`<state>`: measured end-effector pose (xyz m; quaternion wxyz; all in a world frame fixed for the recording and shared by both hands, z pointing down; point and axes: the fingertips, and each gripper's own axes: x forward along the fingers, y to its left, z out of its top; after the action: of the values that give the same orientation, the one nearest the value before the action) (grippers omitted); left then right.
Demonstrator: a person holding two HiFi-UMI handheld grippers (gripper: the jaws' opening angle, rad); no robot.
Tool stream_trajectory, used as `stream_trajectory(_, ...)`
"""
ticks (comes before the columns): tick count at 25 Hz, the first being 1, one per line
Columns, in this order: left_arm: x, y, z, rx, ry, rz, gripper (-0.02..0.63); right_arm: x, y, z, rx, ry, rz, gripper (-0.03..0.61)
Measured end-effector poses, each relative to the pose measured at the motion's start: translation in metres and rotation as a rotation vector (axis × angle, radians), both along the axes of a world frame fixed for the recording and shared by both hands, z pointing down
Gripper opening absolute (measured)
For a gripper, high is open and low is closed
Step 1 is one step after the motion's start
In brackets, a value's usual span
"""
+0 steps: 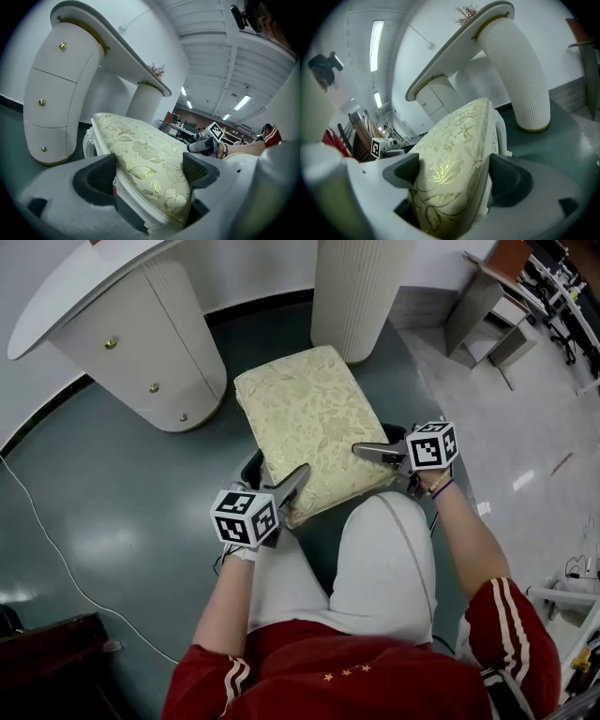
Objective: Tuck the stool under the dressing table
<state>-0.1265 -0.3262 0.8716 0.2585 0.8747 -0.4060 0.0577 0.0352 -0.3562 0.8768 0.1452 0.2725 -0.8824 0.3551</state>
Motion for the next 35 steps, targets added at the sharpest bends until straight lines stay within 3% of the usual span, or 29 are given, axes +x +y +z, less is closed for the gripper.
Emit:
stream_trajectory(11,-0.004,-0.005,-0.002,-0.011,0.049,0.001,0.446,0.001,-0.004,0.0,0.007,-0.017,0.009,0.463)
stream_trajectory(14,-0.007,-0.01,0.0,-0.08,0.078,-0.014,0.43,-0.004,-0.005,0.003,-0.03,-0.011,-0.049,0.489)
stream_trajectory(16,-0.011,-0.015,0.004,-0.119,0.043,-0.021,0.433,-0.007,-0.009,0.006,-0.06,-0.001,-0.09,0.497)
stream_trajectory(17,-0.014,-0.018,0.007,-0.135,0.019,-0.028,0.512,-0.008,-0.011,0.007,-0.07,0.011,-0.106,0.504)
stream_trajectory(18,-0.016,-0.019,0.012,-0.154,0.013,-0.032,0.547,-0.009,-0.012,0.008,-0.077,0.025,-0.118,0.51)
stream_trajectory(23,-0.004,-0.018,0.017,-0.237,0.098,-0.009,0.478,-0.01,-0.014,0.007,-0.059,0.035,-0.107,0.511)
stream_trajectory(28,-0.006,-0.019,0.012,-0.158,0.09,-0.096,0.464,-0.007,-0.013,0.004,0.001,0.039,-0.066,0.486)
stream_trajectory(31,-0.007,-0.016,0.004,-0.084,-0.021,-0.113,0.443,-0.008,-0.011,0.003,0.014,0.046,-0.061,0.479)
stream_trajectory(32,-0.004,-0.015,0.001,-0.066,-0.075,-0.106,0.388,-0.008,-0.01,0.004,0.015,0.047,-0.06,0.477)
stream_trajectory(33,-0.002,-0.016,-0.001,-0.062,-0.107,-0.102,0.389,-0.007,-0.01,0.004,0.016,0.047,-0.058,0.476)
stream_trajectory(35,-0.002,-0.016,-0.002,-0.084,-0.1,-0.112,0.39,-0.007,-0.011,0.004,0.013,0.04,-0.057,0.472)
